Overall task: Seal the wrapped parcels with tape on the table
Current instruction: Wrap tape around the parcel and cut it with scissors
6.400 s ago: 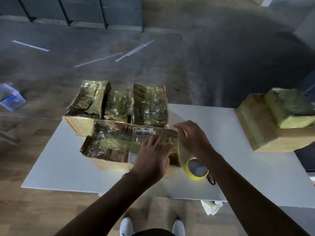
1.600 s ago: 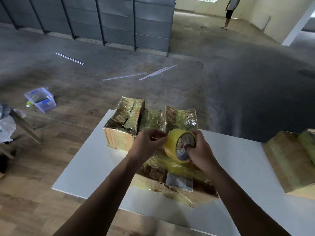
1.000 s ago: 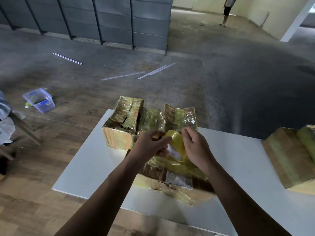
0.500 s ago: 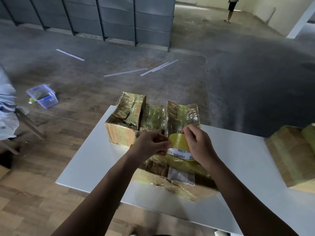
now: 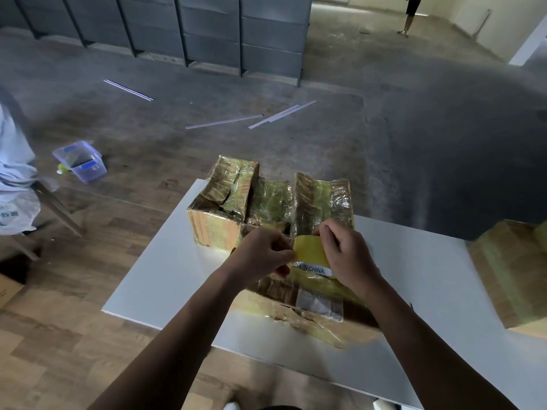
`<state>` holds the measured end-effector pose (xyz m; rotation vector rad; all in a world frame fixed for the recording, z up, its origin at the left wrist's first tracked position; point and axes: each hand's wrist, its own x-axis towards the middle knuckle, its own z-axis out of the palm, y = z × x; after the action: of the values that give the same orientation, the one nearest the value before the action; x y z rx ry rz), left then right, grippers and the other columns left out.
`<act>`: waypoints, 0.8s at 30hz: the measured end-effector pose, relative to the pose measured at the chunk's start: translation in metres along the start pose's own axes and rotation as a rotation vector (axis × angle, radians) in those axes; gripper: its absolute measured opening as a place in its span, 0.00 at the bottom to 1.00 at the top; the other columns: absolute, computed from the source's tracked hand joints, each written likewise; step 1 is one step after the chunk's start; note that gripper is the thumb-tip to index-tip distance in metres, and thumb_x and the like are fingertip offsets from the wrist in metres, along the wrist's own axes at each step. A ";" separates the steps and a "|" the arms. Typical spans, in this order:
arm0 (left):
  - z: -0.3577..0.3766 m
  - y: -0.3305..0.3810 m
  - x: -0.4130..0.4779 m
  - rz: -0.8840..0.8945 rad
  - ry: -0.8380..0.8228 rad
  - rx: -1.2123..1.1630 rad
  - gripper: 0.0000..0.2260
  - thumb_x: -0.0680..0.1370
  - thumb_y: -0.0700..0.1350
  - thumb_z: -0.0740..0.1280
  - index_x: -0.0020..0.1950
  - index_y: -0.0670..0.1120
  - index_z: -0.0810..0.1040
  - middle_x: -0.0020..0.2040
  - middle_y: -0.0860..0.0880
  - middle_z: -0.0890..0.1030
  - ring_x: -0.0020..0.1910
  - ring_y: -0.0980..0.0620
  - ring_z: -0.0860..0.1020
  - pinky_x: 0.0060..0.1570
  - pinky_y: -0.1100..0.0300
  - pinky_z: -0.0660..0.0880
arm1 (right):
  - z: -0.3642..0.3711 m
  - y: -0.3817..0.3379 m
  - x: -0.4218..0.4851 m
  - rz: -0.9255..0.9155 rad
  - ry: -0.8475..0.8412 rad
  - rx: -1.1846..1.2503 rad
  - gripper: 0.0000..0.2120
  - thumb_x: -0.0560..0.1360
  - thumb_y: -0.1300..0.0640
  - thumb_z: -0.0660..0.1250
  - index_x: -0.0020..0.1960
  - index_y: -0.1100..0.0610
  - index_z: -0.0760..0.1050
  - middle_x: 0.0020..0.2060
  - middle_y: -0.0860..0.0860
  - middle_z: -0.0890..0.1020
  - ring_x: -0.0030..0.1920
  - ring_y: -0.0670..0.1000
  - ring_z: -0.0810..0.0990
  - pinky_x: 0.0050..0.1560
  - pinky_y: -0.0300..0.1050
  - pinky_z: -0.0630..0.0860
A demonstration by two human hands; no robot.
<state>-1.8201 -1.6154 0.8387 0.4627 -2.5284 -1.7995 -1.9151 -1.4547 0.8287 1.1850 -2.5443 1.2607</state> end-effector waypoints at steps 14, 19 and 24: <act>0.003 -0.004 0.000 0.122 -0.059 0.315 0.06 0.78 0.42 0.64 0.45 0.40 0.77 0.36 0.44 0.79 0.33 0.48 0.77 0.36 0.47 0.77 | 0.001 -0.001 -0.002 -0.036 0.003 -0.066 0.09 0.81 0.63 0.59 0.43 0.61 0.75 0.27 0.54 0.75 0.34 0.51 0.74 0.29 0.32 0.64; 0.001 -0.008 -0.002 0.051 -0.114 0.050 0.08 0.80 0.46 0.66 0.43 0.44 0.76 0.33 0.50 0.79 0.32 0.51 0.80 0.34 0.56 0.78 | 0.002 0.004 -0.001 -0.029 0.034 -0.034 0.11 0.80 0.59 0.57 0.43 0.60 0.76 0.28 0.55 0.76 0.34 0.51 0.74 0.30 0.34 0.66; -0.002 -0.011 -0.002 0.017 -0.156 -0.029 0.04 0.78 0.42 0.68 0.43 0.44 0.76 0.31 0.51 0.80 0.32 0.53 0.80 0.34 0.60 0.78 | 0.003 0.004 -0.002 -0.045 0.035 -0.029 0.10 0.80 0.61 0.58 0.44 0.60 0.76 0.29 0.57 0.77 0.34 0.52 0.73 0.31 0.37 0.66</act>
<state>-1.8148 -1.6202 0.8297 0.3101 -2.5919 -1.9351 -1.9159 -1.4539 0.8236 1.1966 -2.4888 1.2198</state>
